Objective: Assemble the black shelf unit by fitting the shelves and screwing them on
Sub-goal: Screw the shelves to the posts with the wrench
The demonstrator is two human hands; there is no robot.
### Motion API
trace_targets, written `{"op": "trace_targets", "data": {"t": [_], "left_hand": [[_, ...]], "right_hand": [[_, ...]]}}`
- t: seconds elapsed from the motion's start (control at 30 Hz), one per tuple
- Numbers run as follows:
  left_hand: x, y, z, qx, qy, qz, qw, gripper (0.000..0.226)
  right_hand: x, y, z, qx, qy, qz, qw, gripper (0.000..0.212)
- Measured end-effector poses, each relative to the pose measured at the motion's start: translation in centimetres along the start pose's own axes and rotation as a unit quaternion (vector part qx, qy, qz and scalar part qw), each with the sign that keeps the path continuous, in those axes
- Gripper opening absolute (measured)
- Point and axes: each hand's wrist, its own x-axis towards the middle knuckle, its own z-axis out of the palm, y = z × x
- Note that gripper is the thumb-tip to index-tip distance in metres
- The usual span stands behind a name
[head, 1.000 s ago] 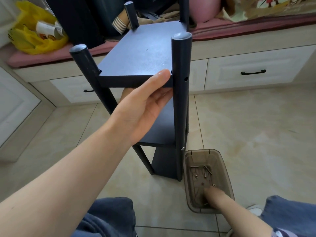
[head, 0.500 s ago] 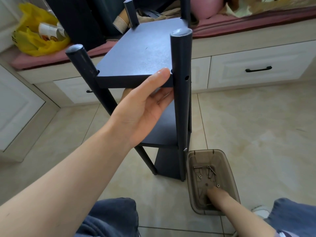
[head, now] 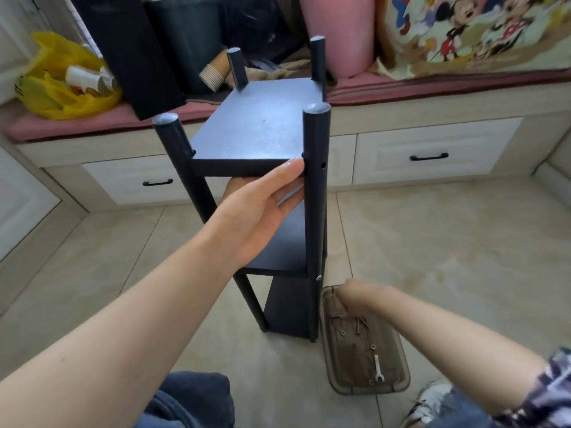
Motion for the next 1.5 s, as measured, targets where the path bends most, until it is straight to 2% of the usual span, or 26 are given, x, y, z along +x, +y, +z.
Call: {"op": "trace_targets", "data": {"t": [0.07,0.17,0.23,0.33,0.43,0.53,0.7,0.8,0.97,1.17,1.5], "left_hand": [[0.0,0.0,0.1,0.000,0.004,0.005,1.000,0.024],[-0.2,0.1,0.2,0.005,0.003,0.007,1.000,0.021],[-0.2,-0.1,0.2,0.002,0.004,0.007,1.000,0.023],[-0.2,-0.1,0.1,-0.004,0.008,0.012,1.000,0.030],[-0.1,-0.1,0.2,0.006,0.021,0.021,1.000,0.037],[-0.1,-0.4,0.4,0.010,0.042,0.027,0.999,0.042],[-0.1,-0.5,0.7,0.003,0.062,0.024,0.998,0.049],[-0.1,-0.6,0.7,-0.005,0.050,0.027,0.998,0.037],[-0.4,-0.4,0.5,0.002,0.044,0.023,0.999,0.026],[-0.4,-0.2,0.6,0.007,0.043,0.019,0.999,0.035],[-0.5,-0.1,0.3,0.002,0.046,0.004,0.999,0.047]], "right_hand": [[-2.0,-0.9,-3.3,-0.051,0.033,-0.024,0.998,0.009],[-5.8,-1.8,-7.2,-0.082,0.055,-0.067,0.993,0.021],[-8.9,-2.1,-9.1,-0.060,0.075,-0.114,0.989,0.015],[-13.5,-2.5,-11.2,0.033,0.148,-0.192,0.970,0.009],[-17.2,-3.0,-12.5,0.183,0.223,-0.269,0.919,0.009],[-19.9,-3.5,-14.0,0.271,0.317,-0.307,0.855,0.010],[-22.3,-3.9,-15.7,0.292,0.464,-0.328,0.769,0.009],[-22.3,-3.7,-15.6,0.242,0.537,-0.334,0.736,0.008],[-21.4,-3.0,-14.8,0.231,0.540,-0.338,0.735,0.013],[-20.4,-3.2,-14.0,0.293,0.510,-0.324,0.741,0.010],[-20.0,-3.2,-14.2,0.383,0.507,-0.299,0.712,0.010]]}}
